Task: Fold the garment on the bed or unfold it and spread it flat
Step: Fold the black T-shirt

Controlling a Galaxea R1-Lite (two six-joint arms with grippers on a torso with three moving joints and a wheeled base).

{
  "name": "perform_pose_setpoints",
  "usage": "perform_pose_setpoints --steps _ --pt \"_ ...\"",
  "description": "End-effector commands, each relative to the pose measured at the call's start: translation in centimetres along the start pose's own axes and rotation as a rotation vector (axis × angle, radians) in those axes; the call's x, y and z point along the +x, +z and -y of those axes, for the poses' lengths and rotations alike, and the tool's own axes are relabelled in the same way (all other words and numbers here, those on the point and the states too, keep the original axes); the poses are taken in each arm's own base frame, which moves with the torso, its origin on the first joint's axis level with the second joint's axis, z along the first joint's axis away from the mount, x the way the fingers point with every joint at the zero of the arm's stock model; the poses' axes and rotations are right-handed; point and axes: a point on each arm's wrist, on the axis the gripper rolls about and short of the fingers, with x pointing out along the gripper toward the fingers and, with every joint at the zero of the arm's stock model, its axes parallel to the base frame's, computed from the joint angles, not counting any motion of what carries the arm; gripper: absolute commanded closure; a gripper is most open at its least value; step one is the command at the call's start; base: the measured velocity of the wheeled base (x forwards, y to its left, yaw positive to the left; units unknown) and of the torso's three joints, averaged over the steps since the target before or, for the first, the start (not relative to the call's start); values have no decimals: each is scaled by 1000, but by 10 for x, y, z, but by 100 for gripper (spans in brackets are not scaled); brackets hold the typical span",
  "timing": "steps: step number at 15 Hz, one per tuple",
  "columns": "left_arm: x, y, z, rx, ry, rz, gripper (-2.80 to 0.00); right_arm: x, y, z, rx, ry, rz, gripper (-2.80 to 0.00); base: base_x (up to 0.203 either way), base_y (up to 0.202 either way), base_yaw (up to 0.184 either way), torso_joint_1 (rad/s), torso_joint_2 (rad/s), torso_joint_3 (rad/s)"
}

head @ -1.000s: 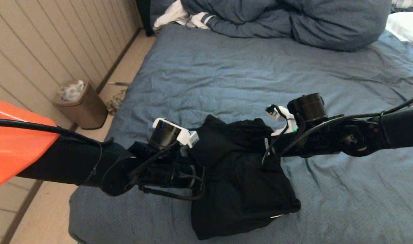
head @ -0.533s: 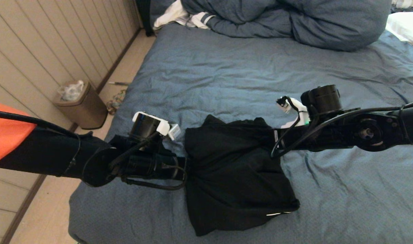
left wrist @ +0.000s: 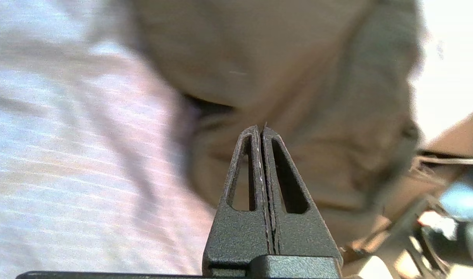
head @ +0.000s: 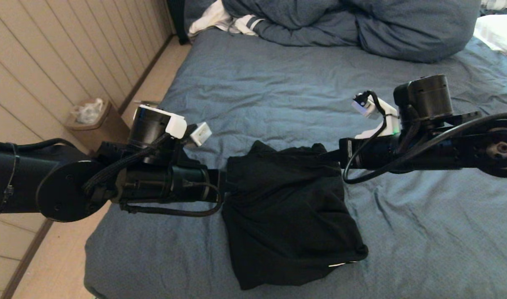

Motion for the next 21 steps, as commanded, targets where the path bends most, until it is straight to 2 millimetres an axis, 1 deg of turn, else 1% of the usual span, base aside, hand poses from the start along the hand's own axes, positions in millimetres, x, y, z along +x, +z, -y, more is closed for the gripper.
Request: perform_pose_setpoints --steps 1,3,4,6,7,9,11,12,13,14,16,17,19,21 --pt "-8 1 14 19 -39 11 0 -17 -6 -15 -2 25 -36 0 0 0 0 0 0 0" --pt "2 -11 31 45 -83 -36 0 -20 -26 -15 18 15 -131 0 0 0 0 0 0 0" --pt "12 -18 35 52 -93 -69 0 -20 -38 -13 27 10 -169 0 0 0 0 0 0 0" --pt "35 -25 38 59 -99 -112 0 -15 -60 -9 45 17 -250 0 0 0 0 0 0 0" --pt "43 -25 39 61 -102 -118 0 -12 -65 -8 49 22 -275 0 0 0 0 0 0 0" --pt "64 -32 35 52 -89 -147 0 5 -75 -1 66 9 -334 0 0 0 0 0 0 0" --pt "76 -38 29 44 -74 -159 0 21 -81 11 85 -12 -364 0 0 0 0 0 0 0" --pt "80 -38 21 35 -59 -155 0 25 -81 18 95 -28 -357 0 0 0 0 0 0 0" --pt "82 -38 17 31 -52 -149 0 26 -81 22 95 -35 -350 0 0 0 0 0 0 0" --pt "83 -38 8 17 -32 -150 0 24 -80 30 101 -53 -341 0 0 0 0 0 0 0" --pt "82 -39 -3 2 -12 -149 0 18 -79 38 107 -75 -327 0 0 0 0 0 0 0" --pt "78 -38 -10 -10 4 -141 0 12 -79 43 112 -89 -321 0 0 0 0 0 0 0" --pt "73 -38 -17 -14 18 -137 0 4 -82 45 115 -101 -316 0 0 0 0 0 0 0" --pt "65 -37 -17 -13 18 -128 0 -4 -85 44 118 -107 -313 0 0 0 0 0 0 0"
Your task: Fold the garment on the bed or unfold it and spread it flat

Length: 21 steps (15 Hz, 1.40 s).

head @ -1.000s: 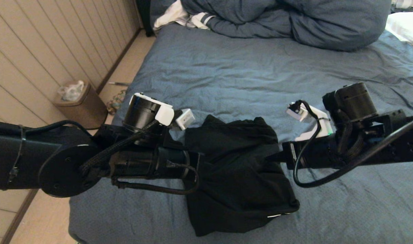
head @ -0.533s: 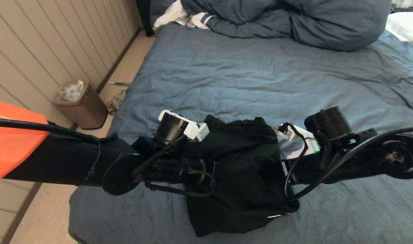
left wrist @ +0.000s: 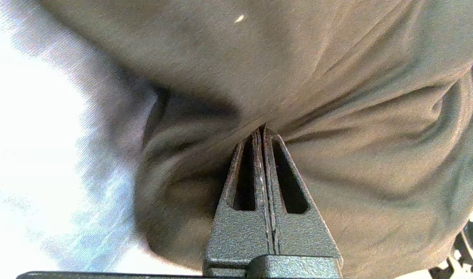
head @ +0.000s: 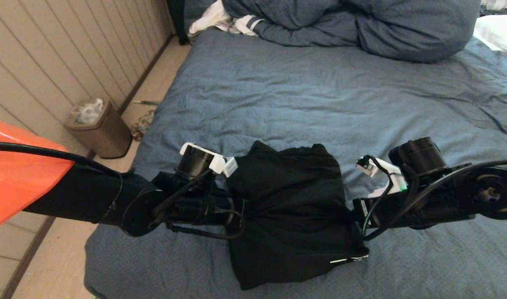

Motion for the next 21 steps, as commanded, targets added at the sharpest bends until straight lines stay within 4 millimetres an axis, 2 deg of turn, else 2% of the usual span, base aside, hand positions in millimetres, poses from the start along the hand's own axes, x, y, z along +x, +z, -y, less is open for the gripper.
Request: perform_pose_setpoints --steps 1,4,8,10,12,14,16,18,21 --pt "-11 3 0 -4 -1 20 0 -11 -5 0 4 -4 16 0 0 0 0 0 0 0" --pt "-35 10 11 9 -27 77 0 -24 -4 -5 -9 3 54 0 0 0 0 0 0 0" --pt "-98 25 39 50 -87 222 0 -60 -3 -18 -43 20 169 0 0 0 0 0 0 0" --pt "-150 31 50 61 -105 328 0 -96 -5 -31 -77 34 286 0 0 0 0 0 0 0" --pt "-205 24 51 49 -51 427 0 -133 -14 -42 -101 30 394 0 0 0 0 0 0 0" --pt "-252 4 43 19 59 514 0 -166 -34 -45 -86 -40 466 0 0 0 0 0 0 0" --pt "-294 -33 31 -12 213 577 0 -193 -66 -46 -56 -135 518 0 0 0 0 0 0 0" --pt "-319 -78 24 -38 348 614 0 -207 -108 -46 -39 -189 554 0 0 0 0 0 0 0" --pt "-337 -148 26 -46 445 648 0 -205 -173 -40 17 -310 587 0 0 0 0 0 0 0"
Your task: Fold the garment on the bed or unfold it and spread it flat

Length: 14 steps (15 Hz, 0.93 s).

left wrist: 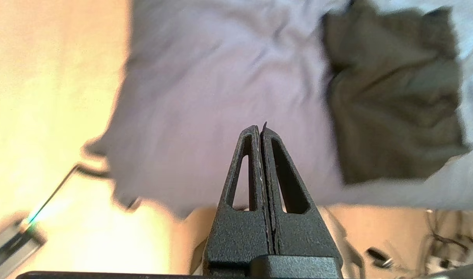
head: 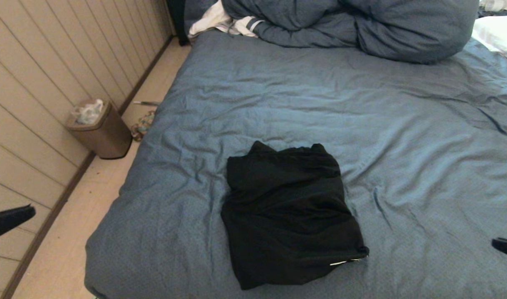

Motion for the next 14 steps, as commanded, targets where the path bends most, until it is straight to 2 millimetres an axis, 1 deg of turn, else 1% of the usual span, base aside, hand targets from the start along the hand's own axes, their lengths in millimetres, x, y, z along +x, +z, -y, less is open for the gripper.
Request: perform_pose_setpoints --steps 1,2,3,4,5,6,7,8,10,12,14 --pt "-51 -43 -11 -5 10 125 0 -31 -49 6 10 -51 106 0 0 0 0 0 0 0" --pt "-56 -64 -15 -3 18 122 0 -35 -65 7 9 -62 130 0 0 0 0 0 0 0" --pt "-54 -88 -21 1 37 93 0 -40 -83 9 2 -65 164 0 0 0 0 0 0 0" --pt "-46 -109 -27 5 79 43 0 -42 -101 11 -10 -70 196 0 0 0 0 0 0 0" --pt "-38 -124 -32 10 143 4 0 -42 -118 13 -30 -77 225 0 0 0 0 0 0 0" --pt "-32 -133 -35 20 197 5 0 -40 -134 15 -67 -84 253 0 0 0 0 0 0 0" --pt "-30 -132 -36 38 226 56 0 -33 -149 18 -111 -97 247 0 0 0 0 0 0 0" --pt "-30 -132 -36 47 260 67 0 -27 -159 20 -140 -107 246 0 0 0 0 0 0 0" --pt "-31 -134 -35 36 335 61 0 -22 -159 21 -129 -106 287 0 0 0 0 0 0 0" --pt "-32 -133 -35 35 398 76 0 -22 -159 21 -138 -110 295 0 0 0 0 0 0 0" --pt "-34 -129 -34 90 421 82 0 -22 -159 21 -142 -115 296 0 0 0 0 0 0 0"
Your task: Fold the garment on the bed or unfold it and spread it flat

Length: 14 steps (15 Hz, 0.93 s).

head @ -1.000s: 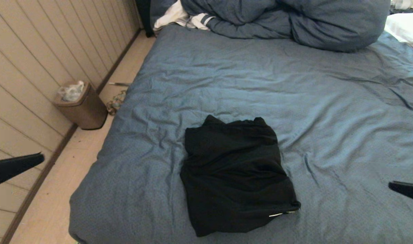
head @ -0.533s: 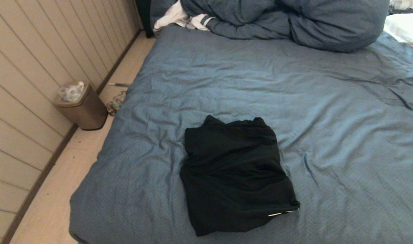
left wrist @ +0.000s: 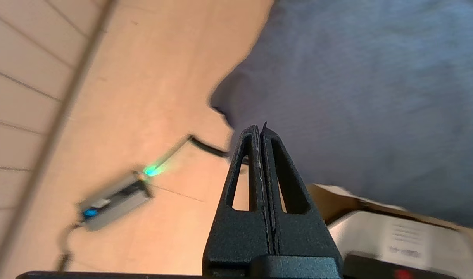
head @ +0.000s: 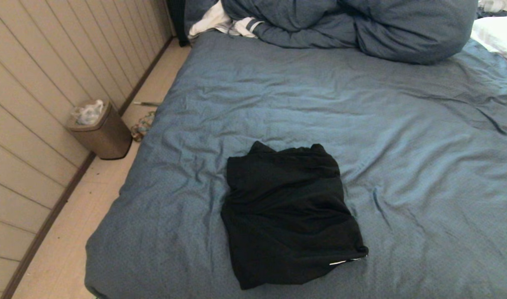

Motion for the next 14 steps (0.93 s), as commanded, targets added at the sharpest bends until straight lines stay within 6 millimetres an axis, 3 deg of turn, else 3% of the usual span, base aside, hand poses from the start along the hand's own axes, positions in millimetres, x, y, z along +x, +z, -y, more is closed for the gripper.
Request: perform_pose_setpoints --steps 1,5,8,11,14 --pt "0 0 0 21 32 -13 0 0 -1 0 0 -2 1 0 0 0 0 0 0 0" --pt "-1 -7 -2 55 134 -51 0 0 -1 0 4 -5 2 0 0 0 0 0 0 0" --pt "2 -27 0 99 193 -46 0 0 -2 0 55 -7 -1 0 0 0 0 0 0 0" --pt "0 -45 1 90 20 82 0 0 -2 0 63 1 1 0 0 0 0 0 0 0" --pt "1 -57 5 150 -177 117 0 7 -3 0 -75 6 75 0 0 0 0 0 0 0"
